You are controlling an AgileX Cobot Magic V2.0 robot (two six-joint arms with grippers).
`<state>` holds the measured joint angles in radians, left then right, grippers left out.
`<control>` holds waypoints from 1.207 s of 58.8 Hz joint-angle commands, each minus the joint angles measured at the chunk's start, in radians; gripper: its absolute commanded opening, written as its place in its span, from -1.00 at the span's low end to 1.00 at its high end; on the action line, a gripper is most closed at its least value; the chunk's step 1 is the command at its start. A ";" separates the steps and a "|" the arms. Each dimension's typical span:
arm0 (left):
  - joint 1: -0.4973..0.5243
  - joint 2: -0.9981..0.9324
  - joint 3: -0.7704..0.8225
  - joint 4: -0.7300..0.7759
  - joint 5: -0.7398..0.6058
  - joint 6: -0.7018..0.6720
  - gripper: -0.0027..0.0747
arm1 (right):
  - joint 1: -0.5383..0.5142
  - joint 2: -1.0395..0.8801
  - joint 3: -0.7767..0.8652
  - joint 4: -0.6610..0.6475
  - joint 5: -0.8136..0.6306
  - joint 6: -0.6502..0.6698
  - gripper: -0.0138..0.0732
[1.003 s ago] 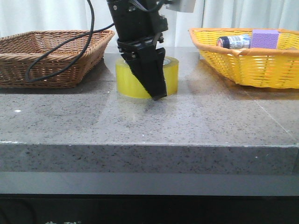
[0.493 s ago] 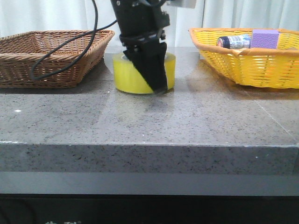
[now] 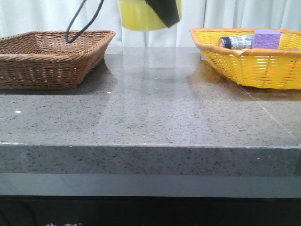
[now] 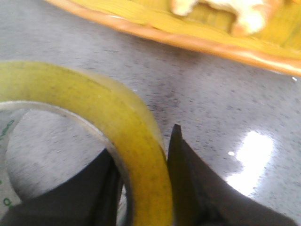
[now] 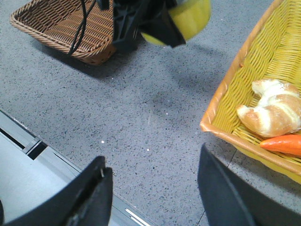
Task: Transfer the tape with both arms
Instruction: 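Lift the tape roll with the left gripper and lower into brown basket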
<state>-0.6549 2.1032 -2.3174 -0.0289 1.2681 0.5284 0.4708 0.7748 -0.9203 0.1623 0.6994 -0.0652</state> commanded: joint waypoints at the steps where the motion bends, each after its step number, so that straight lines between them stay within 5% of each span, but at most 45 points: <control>1: 0.003 -0.072 -0.055 0.103 0.013 -0.115 -0.44 | -0.002 -0.007 -0.025 0.007 -0.079 -0.001 0.32; 13: 0.020 -0.074 -0.054 0.319 0.013 -0.335 -0.44 | -0.002 -0.007 -0.025 0.007 -0.079 -0.001 0.32; 36: 0.191 -0.074 -0.054 0.312 0.013 -0.639 -0.44 | -0.002 -0.007 -0.025 0.007 -0.079 -0.001 0.32; 71: 0.362 0.004 -0.024 0.150 0.015 -0.677 -0.44 | -0.002 -0.007 -0.025 0.007 -0.079 -0.001 0.32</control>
<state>-0.2926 2.1551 -2.3152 0.1201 1.2765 -0.1385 0.4708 0.7748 -0.9203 0.1623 0.6994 -0.0652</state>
